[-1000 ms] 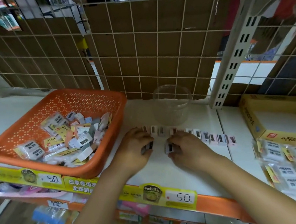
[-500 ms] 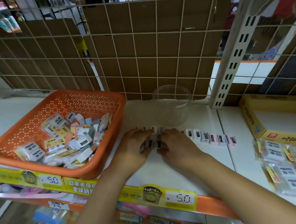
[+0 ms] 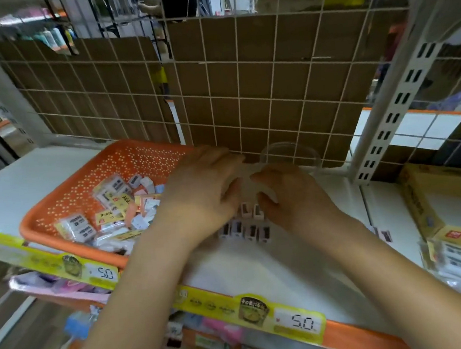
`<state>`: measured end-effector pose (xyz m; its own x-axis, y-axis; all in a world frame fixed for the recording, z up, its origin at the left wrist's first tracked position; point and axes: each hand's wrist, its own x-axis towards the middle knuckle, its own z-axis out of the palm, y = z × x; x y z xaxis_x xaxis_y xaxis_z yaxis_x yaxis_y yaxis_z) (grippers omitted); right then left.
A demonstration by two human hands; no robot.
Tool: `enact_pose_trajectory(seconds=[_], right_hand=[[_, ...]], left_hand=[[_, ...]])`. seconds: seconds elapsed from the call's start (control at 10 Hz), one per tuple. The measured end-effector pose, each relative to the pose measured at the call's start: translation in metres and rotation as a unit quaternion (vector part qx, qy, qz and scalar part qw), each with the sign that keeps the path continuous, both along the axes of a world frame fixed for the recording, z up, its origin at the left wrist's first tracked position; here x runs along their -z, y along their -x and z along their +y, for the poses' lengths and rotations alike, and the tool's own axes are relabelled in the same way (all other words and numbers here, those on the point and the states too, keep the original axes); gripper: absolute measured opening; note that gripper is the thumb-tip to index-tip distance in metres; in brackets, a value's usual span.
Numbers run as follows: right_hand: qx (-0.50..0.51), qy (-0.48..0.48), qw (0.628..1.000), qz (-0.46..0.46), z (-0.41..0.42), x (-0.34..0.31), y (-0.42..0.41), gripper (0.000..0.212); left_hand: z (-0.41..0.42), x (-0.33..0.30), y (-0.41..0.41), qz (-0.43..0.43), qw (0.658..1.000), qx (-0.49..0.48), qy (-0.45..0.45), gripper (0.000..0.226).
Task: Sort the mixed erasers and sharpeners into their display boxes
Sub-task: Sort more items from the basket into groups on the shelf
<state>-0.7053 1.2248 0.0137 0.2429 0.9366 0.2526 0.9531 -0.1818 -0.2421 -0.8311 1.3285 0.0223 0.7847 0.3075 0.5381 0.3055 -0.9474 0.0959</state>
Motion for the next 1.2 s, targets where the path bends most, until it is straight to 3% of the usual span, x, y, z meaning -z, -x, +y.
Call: enact_pose_trajectory(seconds=[0.1, 0.2, 0.4, 0.6, 0.8, 1.0, 1.2], right_hand=[[-0.025, -0.032, 0.999, 0.005, 0.023, -0.009, 0.008, 0.021], [-0.044, -0.03, 0.998, 0.017, 0.055, -0.006, 0.017, 0.022], [-0.072, 0.018, 0.997, 0.036, 0.125, 0.002, 0.04, 0.034], [-0.052, 0.098, 0.994, 0.009, 0.182, 0.017, 0.057, 0.027], [-0.02, 0.16, 0.963, 0.213, 0.199, 0.016, 0.061, 0.044], [0.001, 0.203, 0.967, 0.151, 0.219, 0.03, 0.063, 0.049], [-0.008, 0.244, 0.965, 0.1, 0.235, 0.04, 0.072, 0.038]], left_hand=[[0.018, -0.012, 0.019, -0.003, 0.998, -0.063, 0.012, 0.04], [0.042, -0.009, 0.044, 0.017, 0.989, -0.137, 0.06, 0.051], [0.089, 0.002, 0.084, 0.049, 0.961, -0.247, 0.112, 0.036], [0.139, 0.015, 0.087, 0.088, 0.957, -0.242, 0.129, 0.034], [0.183, 0.039, 0.059, 0.166, 0.956, -0.188, 0.154, 0.025], [0.208, 0.062, 0.052, 0.215, 0.926, -0.23, 0.21, 0.017], [0.219, 0.069, 0.049, 0.229, 0.918, -0.234, 0.225, 0.016]])
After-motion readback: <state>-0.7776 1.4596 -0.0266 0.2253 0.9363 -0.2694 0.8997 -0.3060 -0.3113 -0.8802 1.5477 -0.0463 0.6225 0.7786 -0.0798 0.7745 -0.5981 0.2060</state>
